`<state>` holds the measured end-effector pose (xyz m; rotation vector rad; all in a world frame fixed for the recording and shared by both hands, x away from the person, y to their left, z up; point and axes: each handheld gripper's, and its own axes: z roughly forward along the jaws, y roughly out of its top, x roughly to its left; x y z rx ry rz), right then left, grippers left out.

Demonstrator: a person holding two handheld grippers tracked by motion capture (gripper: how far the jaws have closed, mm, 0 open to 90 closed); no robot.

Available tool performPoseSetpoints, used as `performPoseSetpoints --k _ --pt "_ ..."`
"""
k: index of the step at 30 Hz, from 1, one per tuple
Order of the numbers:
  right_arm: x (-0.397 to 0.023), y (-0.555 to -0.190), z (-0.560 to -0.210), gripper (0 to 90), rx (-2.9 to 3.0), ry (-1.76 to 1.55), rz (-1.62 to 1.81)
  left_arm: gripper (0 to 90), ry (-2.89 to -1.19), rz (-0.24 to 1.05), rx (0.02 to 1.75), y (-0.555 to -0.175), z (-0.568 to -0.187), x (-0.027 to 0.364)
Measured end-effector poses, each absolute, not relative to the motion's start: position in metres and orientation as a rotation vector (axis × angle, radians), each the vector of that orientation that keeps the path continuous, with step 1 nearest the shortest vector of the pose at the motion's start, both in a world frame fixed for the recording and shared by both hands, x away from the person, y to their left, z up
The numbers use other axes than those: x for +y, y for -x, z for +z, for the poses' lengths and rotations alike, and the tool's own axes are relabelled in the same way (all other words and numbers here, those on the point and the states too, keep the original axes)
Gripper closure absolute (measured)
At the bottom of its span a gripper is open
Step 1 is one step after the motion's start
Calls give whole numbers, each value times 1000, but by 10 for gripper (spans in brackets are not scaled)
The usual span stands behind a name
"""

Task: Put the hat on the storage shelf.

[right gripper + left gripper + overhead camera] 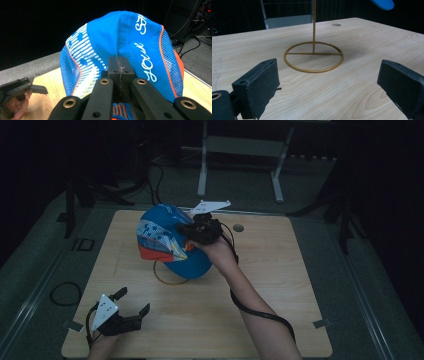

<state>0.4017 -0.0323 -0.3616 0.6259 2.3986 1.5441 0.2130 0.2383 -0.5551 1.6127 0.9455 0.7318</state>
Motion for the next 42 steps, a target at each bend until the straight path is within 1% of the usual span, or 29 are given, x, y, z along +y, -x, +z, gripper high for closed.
performPoseSetpoints --k 3,4,6,9,16,20,22,26,29,31,33,38,40,42 --pt "-32 -401 -361 818 2382 -625 1578 42 -1612 735 948 -213 -555 239" --pt "-33 -400 -360 817 2374 -625 1586 42 -1610 736 948 -213 -555 239" --pt "-34 -399 -359 764 2364 -622 1598 42 -1610 735 949 -213 -555 240" --pt "-34 -398 -358 731 2345 -621 1589 43 -1605 730 951 -213 -555 240" --pt "-35 -397 -359 725 2348 -622 1591 43 -1604 730 952 -213 -555 240" --pt "-38 -395 -358 696 2353 -616 1598 43 -1606 727 951 -213 -556 240" --pt "-40 -394 -359 644 2355 -607 1607 43 -1606 727 952 -213 -556 240" --pt "-42 -389 -359 481 2347 -589 1612 43 -1606 727 949 -213 -556 239" --pt "-45 -384 -360 400 2346 -551 1602 43 -1604 725 949 -213 -556 239" --pt "-48 -382 -362 371 2348 -543 1595 43 -1604 724 950 -213 -557 238" --pt "-52 -381 -364 325 2359 -549 1616 43 -1605 720 949 -214 -557 238" --pt "-63 -380 -369 270 2354 -573 1700 44 -1605 721 949 -213 -557 238" --pt "-68 -380 -372 208 2370 -570 1719 44 -1605 722 949 -213 -557 238" --pt "-71 -378 -375 205 2384 -558 1711 44 -1605 723 948 -213 -557 238"
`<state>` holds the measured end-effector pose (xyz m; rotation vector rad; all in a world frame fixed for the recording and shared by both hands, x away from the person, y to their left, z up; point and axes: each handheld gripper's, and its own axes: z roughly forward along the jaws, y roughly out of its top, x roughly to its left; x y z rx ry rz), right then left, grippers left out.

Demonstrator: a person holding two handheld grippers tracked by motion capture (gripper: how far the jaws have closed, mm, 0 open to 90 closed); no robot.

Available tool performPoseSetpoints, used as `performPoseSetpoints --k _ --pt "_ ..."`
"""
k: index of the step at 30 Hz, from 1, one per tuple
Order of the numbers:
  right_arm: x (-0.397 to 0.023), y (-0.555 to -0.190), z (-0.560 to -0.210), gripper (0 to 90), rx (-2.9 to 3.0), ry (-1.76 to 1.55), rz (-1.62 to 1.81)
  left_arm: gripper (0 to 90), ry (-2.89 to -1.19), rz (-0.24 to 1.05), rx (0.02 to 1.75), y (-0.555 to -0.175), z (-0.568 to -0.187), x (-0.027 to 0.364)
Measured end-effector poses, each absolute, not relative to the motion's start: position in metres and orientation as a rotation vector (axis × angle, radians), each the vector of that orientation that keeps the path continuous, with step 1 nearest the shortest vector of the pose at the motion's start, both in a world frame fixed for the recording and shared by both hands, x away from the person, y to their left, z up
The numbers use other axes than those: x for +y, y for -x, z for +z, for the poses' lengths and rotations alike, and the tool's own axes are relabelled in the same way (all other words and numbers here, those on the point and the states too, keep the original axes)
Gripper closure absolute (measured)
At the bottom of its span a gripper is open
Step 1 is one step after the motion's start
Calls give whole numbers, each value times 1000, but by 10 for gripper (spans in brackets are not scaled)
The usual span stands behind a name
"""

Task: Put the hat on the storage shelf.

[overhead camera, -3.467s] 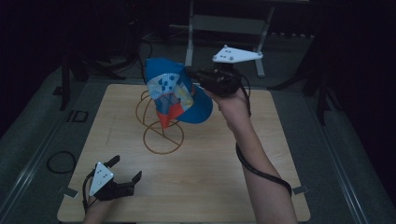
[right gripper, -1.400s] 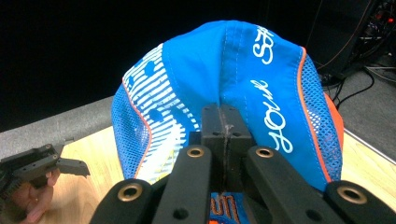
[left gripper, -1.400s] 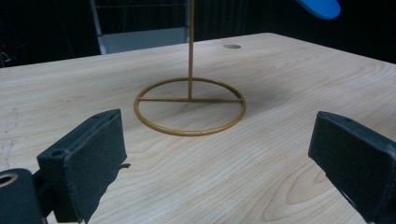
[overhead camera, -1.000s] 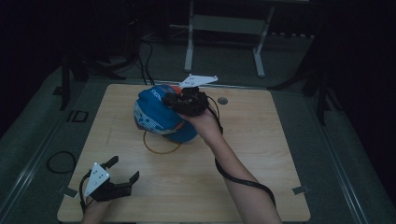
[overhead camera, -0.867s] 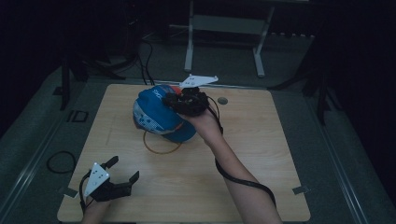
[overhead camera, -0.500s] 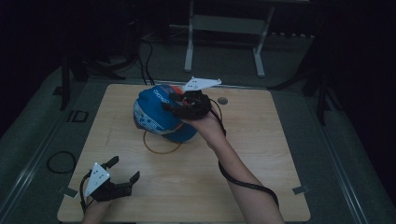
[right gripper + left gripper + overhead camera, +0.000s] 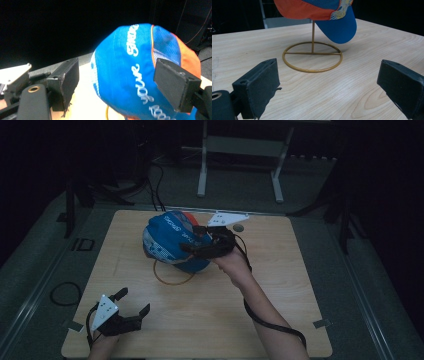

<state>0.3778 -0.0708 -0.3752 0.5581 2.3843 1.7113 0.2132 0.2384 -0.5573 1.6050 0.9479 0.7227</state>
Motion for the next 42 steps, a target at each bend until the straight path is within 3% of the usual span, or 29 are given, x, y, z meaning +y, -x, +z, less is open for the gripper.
performPoseSetpoints --k 11,42 --pt "-86 -365 -401 160 2395 -522 1672 47 -1606 722 945 -213 -558 238" --pt "-130 -337 -498 148 2473 -521 1641 49 -1620 710 942 -216 -560 237"
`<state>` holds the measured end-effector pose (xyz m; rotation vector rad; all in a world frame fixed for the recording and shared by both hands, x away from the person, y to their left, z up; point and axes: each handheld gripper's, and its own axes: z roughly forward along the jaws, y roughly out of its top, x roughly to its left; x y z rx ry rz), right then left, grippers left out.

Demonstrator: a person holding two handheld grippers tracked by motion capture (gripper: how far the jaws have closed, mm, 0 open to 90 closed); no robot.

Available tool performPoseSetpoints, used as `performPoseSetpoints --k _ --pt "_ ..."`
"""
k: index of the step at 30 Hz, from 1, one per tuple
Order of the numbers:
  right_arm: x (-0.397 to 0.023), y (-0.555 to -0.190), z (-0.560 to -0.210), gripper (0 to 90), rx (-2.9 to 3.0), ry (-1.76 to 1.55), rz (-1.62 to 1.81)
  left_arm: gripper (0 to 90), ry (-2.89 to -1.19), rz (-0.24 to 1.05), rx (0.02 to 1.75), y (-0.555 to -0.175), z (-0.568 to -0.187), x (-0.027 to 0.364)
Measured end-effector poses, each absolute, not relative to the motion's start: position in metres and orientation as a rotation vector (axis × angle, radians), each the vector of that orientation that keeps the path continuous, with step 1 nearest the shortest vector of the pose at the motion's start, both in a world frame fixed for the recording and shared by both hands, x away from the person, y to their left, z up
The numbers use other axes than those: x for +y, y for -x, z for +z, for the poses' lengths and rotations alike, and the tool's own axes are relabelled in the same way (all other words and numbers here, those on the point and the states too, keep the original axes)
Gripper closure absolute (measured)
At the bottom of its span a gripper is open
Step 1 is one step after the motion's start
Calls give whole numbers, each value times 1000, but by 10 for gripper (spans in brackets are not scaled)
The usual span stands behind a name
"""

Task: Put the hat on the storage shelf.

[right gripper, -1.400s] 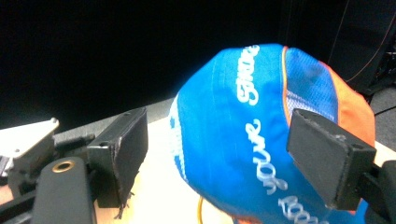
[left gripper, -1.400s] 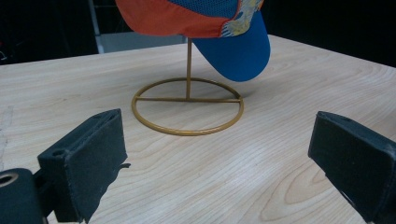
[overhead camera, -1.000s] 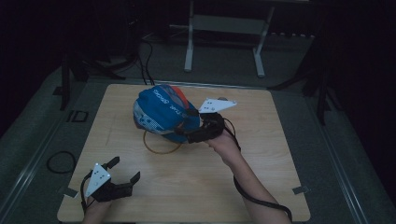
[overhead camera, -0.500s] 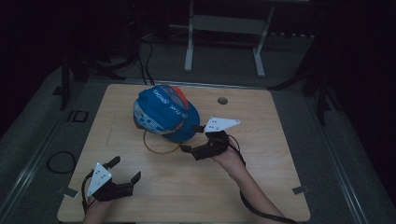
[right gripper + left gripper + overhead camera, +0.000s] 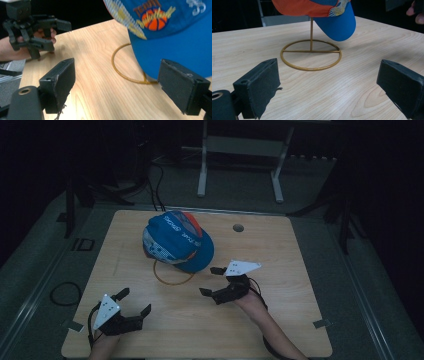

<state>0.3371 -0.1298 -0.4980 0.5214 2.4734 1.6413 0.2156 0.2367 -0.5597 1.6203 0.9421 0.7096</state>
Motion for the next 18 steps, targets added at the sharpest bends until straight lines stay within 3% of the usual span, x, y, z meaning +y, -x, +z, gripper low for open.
performPoseSetpoints --k 18 --pt "-153 -334 -546 150 2541 -584 1566 53 -1623 705 945 -217 -560 236"
